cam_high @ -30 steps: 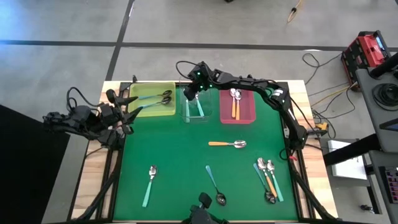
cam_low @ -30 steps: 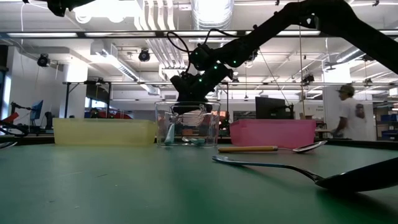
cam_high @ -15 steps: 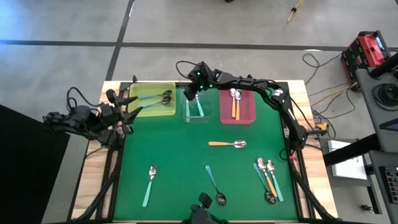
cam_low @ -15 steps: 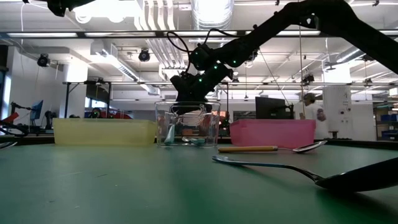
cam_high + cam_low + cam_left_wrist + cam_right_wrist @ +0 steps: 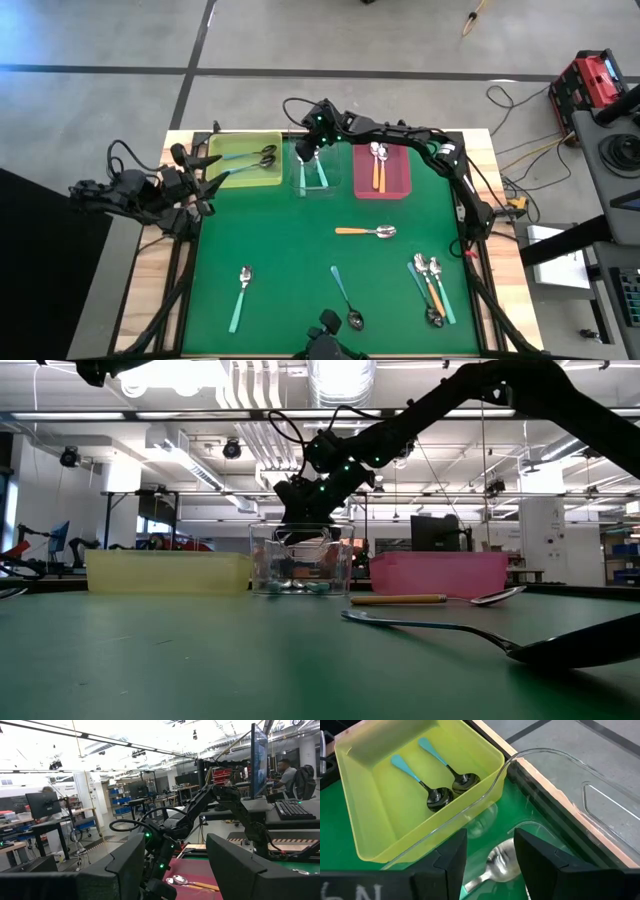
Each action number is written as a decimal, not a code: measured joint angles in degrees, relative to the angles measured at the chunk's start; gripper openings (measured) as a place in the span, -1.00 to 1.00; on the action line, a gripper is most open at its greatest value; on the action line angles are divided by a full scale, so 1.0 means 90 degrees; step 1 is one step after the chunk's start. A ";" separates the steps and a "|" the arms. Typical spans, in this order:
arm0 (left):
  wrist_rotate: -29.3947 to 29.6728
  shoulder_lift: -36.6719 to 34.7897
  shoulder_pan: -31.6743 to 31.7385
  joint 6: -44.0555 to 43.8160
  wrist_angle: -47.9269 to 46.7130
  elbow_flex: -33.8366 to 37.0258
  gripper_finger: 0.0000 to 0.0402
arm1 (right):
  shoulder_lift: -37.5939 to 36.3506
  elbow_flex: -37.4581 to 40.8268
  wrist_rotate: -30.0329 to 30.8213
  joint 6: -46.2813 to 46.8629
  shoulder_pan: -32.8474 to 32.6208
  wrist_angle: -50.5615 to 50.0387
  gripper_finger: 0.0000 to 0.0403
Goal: Sort silverware by color (type)
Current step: Put the yellow spoon into the red bin
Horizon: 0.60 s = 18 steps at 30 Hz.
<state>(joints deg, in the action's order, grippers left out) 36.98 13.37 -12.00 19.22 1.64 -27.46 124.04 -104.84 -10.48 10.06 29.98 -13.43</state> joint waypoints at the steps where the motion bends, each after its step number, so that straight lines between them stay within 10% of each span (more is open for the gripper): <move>1: -0.0001 0.0000 0.0001 0.0000 -0.0001 0.0000 -0.03 | -0.0010 0.0000 0.0000 -0.0001 0.0000 -0.0004 -0.24; 18: -0.0006 0.0043 0.0001 -0.0240 0.0022 0.0000 -0.03 | -0.1505 -0.0008 0.0015 -0.0572 -0.0579 -0.1078 -0.38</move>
<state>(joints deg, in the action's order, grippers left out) 36.93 13.75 -11.99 17.06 1.84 -27.46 110.49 -104.91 -10.35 4.91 24.76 -23.13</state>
